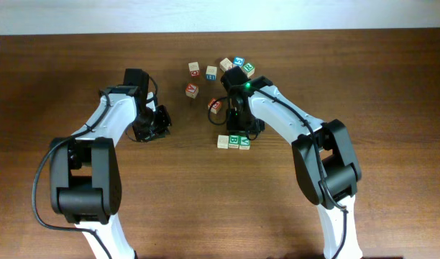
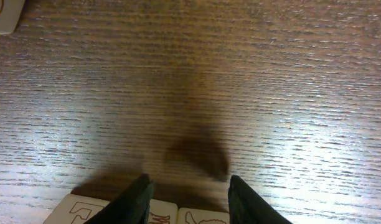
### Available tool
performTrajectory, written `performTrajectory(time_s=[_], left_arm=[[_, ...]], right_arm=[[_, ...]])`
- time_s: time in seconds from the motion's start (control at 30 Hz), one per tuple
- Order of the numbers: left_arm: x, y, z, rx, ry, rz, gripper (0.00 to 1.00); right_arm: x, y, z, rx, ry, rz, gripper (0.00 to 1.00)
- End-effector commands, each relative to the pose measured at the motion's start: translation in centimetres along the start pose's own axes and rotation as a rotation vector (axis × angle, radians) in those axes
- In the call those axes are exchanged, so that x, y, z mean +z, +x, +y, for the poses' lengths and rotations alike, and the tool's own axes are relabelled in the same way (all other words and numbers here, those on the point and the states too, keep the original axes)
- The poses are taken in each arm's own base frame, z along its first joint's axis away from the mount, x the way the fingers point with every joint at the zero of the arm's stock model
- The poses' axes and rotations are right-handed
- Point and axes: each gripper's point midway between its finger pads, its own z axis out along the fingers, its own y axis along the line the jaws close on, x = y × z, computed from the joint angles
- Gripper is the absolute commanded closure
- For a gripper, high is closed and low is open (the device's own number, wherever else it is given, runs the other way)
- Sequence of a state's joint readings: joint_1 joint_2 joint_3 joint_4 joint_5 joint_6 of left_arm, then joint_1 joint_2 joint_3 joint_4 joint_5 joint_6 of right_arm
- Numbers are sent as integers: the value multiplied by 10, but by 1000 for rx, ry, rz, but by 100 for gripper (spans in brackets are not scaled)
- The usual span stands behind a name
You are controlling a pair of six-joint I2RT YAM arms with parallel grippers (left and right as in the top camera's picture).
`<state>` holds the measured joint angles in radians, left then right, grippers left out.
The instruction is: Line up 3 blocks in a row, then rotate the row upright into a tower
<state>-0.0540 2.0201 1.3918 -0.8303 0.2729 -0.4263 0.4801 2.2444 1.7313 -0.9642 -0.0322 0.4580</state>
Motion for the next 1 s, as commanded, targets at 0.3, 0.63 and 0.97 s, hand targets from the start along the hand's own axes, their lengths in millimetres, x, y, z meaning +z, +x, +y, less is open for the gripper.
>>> performTrajectory(time_s=[0.3, 0.63, 0.97], left_arm=[[4, 2, 5, 11, -13, 12, 86], [8, 9, -7, 100, -5, 25, 96], [25, 50, -63, 434, 6, 70, 100]], right_arm=[[3, 9, 1, -18, -3, 34, 59], [-88, -44, -27, 91, -50, -49, 55], [-66, 38, -62, 126, -44, 324, 75]])
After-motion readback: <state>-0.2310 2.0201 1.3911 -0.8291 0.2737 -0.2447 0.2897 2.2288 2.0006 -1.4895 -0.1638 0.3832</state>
